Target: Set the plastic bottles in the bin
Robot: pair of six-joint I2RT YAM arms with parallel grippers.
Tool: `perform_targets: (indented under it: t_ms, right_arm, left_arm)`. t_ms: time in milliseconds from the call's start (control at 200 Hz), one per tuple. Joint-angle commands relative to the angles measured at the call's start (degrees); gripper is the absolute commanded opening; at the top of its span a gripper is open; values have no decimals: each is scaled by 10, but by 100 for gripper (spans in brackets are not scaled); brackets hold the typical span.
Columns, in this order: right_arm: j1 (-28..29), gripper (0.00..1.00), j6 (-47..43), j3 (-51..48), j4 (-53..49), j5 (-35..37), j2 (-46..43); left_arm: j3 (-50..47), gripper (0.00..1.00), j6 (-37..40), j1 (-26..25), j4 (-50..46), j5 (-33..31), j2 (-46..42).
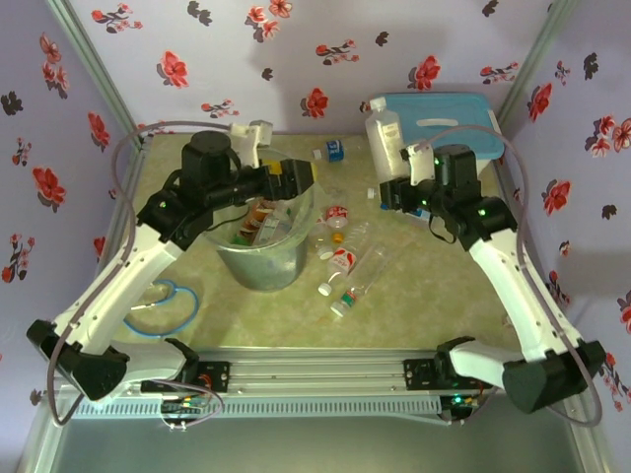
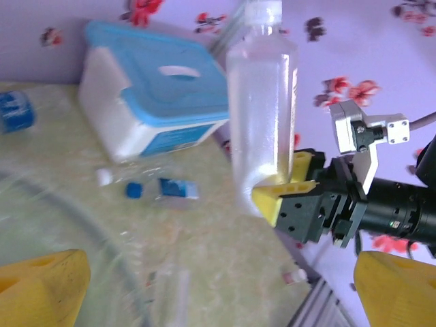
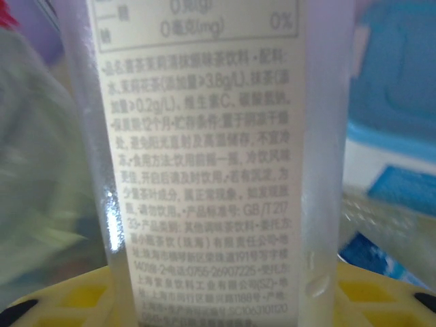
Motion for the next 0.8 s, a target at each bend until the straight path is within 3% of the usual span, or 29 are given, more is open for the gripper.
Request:
perform_targets:
  t_ms: [0, 305, 500, 795]
  right_arm:
    - [41, 47, 95, 4, 101, -14, -10]
    - [141, 47, 89, 32, 145, -19, 11]
    - [171, 47, 82, 47, 146, -20, 28]
    - [177, 47, 78, 44, 152, -18, 33]
  left_arm:
    - [39, 100, 12, -23, 55, 30, 31]
    - [46, 100, -29, -33, 155, 24, 75]
    - [88, 100, -4, -50, 111, 1, 111]
    - [96, 71, 6, -53, 109, -6, 117]
